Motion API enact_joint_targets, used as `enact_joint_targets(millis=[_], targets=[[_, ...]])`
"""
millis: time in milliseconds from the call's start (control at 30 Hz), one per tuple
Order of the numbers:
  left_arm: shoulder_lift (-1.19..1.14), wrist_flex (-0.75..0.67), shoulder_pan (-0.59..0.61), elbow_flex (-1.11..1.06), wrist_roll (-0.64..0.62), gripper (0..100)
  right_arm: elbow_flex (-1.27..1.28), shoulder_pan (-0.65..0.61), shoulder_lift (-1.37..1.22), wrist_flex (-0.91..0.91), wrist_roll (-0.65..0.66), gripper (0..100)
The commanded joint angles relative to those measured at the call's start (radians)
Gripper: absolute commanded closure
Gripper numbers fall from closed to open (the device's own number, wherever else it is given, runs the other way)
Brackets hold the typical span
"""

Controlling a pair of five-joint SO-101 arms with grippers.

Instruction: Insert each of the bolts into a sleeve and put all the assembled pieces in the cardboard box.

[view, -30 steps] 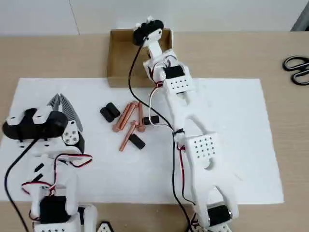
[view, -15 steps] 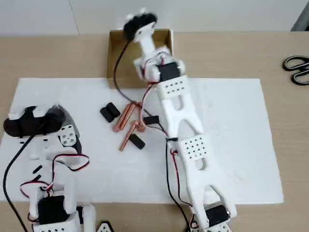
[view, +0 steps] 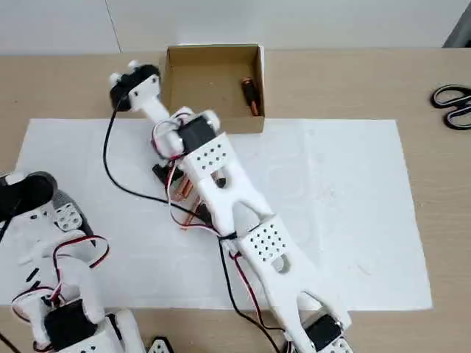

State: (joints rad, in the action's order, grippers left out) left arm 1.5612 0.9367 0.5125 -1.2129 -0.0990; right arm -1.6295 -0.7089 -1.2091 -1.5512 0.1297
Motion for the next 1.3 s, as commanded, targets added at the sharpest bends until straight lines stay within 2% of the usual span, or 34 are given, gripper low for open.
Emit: enact_joint_targets(millis=[0, 233, 967, 1267], targets=[[0.011, 0.005, 0.012, 0.038, -0.003, 99, -0.041, -0.033, -0.001, -0.004, -0.012, 78.3], [0.011, 0.005, 0.011, 0.038, -0.003, 99, -0.041, -0.036, -0.062, -0.033, -0.101, 78.3], [0.011, 0.006, 0.011, 0.038, -0.003, 99, -0.041, -0.001, -0.137, -0.068, -0.109, 78.3], [0.011, 0.006, 0.009, 0.038, -0.003, 99, -0.031, 0.001, -0.159, -0.068, -0.164, 78.3]])
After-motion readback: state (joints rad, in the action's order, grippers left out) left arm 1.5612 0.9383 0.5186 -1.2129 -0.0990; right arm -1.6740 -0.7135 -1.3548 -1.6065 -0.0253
